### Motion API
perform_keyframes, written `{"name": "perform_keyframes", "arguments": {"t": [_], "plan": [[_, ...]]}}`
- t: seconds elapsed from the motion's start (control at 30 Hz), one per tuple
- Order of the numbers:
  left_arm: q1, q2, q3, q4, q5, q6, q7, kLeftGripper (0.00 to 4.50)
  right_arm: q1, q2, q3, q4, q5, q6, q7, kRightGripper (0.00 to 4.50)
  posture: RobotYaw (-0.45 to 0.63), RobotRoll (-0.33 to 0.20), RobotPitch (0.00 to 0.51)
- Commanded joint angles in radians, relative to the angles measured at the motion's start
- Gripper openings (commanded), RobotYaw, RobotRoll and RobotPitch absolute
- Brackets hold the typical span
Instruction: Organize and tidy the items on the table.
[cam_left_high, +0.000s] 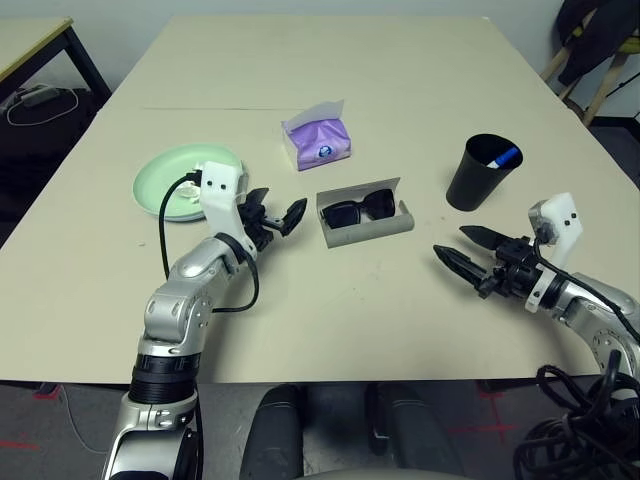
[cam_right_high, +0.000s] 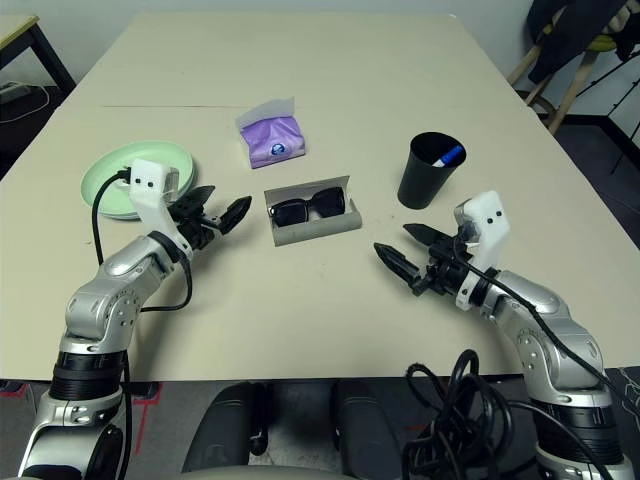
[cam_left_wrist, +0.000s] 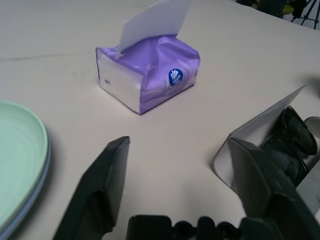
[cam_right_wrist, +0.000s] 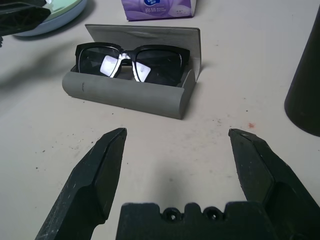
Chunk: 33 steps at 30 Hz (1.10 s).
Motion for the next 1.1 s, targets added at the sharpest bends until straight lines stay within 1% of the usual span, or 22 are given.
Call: {"name": "perform_keyframes", "arguments": {"t": [0.03,0.13,0.17,0.2,0.23,0.27,0.5,0.77,1.1], "plan": [[-0.002,0.022,-0.045,0.014,0.063,-0.068,-0.034,2.74,0.001,0.003,-0.009,0.025,0.004,-0.016,-0.021,4.50,-0.01,0.000,0.111],[-0.006,0.026,-0.060,0.026,0.091,-0.105,-0.049,1.53,-0.006,0.008,-0.005,0.032,0.008,-0.019,-0.028,4.50,-0.02,0.000,0.108],[-0.007,0.025,-0.061,0.029,0.097,-0.112,-0.052,1.19,-0.008,0.009,-0.003,0.034,0.008,-0.020,-0.031,4.50,-0.02,0.000,0.108],[-0.010,0.026,-0.064,0.032,0.102,-0.118,-0.055,0.67,-0.010,0.009,-0.001,0.037,0.008,-0.021,-0.033,4.50,-0.02,0.000,0.108],[-0.011,0.026,-0.065,0.035,0.105,-0.121,-0.059,0.31,-0.011,0.010,0.001,0.038,0.008,-0.021,-0.035,4.50,-0.02,0.000,0.106],[-0.013,0.028,-0.069,0.040,0.111,-0.127,-0.063,0.05,-0.014,0.012,0.003,0.043,0.004,-0.024,-0.038,4.50,-0.02,0.000,0.104],[-0.005,0.022,-0.104,0.054,0.152,-0.160,-0.090,0.05,-0.010,0.009,0.005,0.048,0.002,-0.033,-0.047,4.50,-0.03,0.000,0.104],[0.007,-0.004,-0.126,0.080,0.177,-0.183,-0.097,0.05,-0.003,0.002,-0.007,0.033,0.013,-0.021,-0.050,4.50,-0.04,0.000,0.110],[-0.003,-0.025,-0.151,0.131,0.207,-0.216,-0.107,0.05,-0.016,0.016,-0.014,0.011,0.053,-0.024,-0.060,4.50,-0.05,0.000,0.091]]}}
